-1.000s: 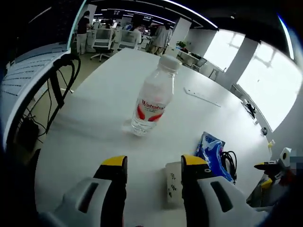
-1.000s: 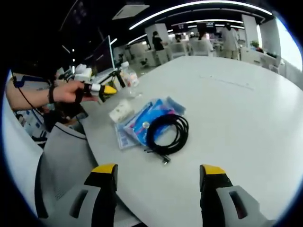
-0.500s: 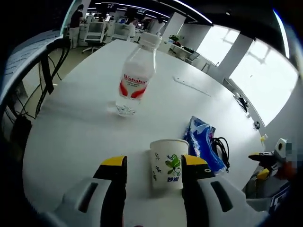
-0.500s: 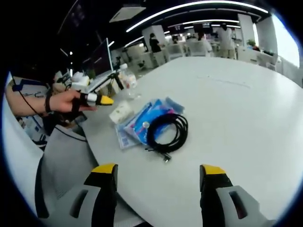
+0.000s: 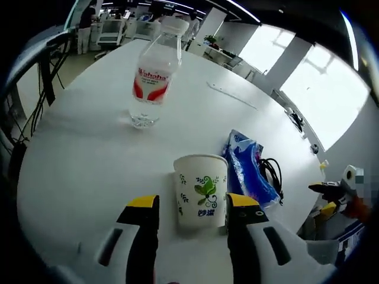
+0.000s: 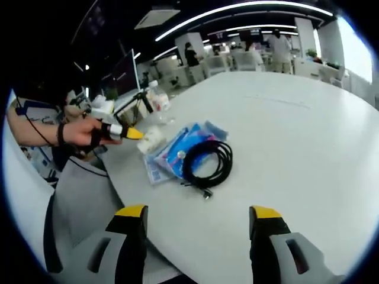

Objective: Arrange the tabletop items into an orderly group along one side of the table until the central work area is clear of visible clutter.

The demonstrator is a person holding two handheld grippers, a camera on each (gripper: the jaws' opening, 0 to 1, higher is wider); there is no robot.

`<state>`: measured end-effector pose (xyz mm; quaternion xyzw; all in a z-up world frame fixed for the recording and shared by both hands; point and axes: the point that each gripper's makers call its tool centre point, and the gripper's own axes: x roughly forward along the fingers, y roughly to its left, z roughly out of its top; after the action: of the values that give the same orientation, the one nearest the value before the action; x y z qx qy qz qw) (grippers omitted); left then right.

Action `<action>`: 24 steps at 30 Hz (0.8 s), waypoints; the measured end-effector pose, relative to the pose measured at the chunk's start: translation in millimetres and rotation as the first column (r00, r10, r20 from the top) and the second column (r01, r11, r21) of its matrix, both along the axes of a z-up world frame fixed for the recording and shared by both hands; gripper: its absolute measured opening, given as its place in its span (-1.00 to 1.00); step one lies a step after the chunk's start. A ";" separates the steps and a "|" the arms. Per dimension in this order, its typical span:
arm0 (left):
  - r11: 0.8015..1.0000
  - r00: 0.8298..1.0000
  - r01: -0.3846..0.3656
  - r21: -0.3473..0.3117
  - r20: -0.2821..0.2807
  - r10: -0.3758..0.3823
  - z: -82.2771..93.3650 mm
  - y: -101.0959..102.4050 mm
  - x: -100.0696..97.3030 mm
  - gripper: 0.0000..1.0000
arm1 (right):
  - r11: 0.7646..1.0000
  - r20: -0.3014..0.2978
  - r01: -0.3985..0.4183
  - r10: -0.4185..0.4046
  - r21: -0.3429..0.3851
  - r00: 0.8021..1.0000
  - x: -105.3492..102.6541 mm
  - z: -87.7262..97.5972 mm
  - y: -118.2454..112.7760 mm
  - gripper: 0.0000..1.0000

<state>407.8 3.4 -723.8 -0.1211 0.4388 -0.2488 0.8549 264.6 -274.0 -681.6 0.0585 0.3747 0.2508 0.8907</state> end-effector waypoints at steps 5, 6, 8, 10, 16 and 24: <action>1.000 1.000 0.004 -0.004 -0.007 -0.004 -3.7 -2.0 -2.3 -0.11 | 1.000 -0.005 -0.003 0.003 -0.003 1.000 -2.6 -0.8 -1.3 0.41; 1.000 1.000 0.004 -0.006 -0.008 -0.004 -4.0 -2.4 -2.3 -0.11 | 1.000 -0.006 -0.003 0.003 -0.003 1.000 -2.9 -0.9 -1.3 0.42; 1.000 1.000 0.006 -0.008 -0.006 -0.006 -2.2 -4.5 -2.2 -0.11 | 1.000 -0.007 -0.003 0.003 -0.004 1.000 -3.4 -1.9 -2.0 0.41; 1.000 1.000 0.006 -0.011 -0.006 -0.006 -1.9 -5.4 -1.7 -0.11 | 1.000 -0.007 -0.003 0.003 -0.001 1.000 -3.8 -1.7 -1.5 0.41; 1.000 1.000 0.008 -0.017 -0.012 -0.008 -2.8 -9.7 -0.7 -0.10 | 1.000 -0.010 -0.002 0.002 0.000 1.000 -4.4 -3.0 -3.8 0.41; 1.000 0.999 0.029 -0.012 -0.024 -0.029 -9.4 -19.5 -2.8 -0.10 | 1.000 -0.014 0.007 -0.007 -0.005 1.000 -7.0 -4.2 -7.5 0.42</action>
<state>405.0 -16.1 -733.2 -0.1229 0.4493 -0.2623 0.8451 257.6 -281.5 -685.8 0.0594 0.3813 0.2465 0.8890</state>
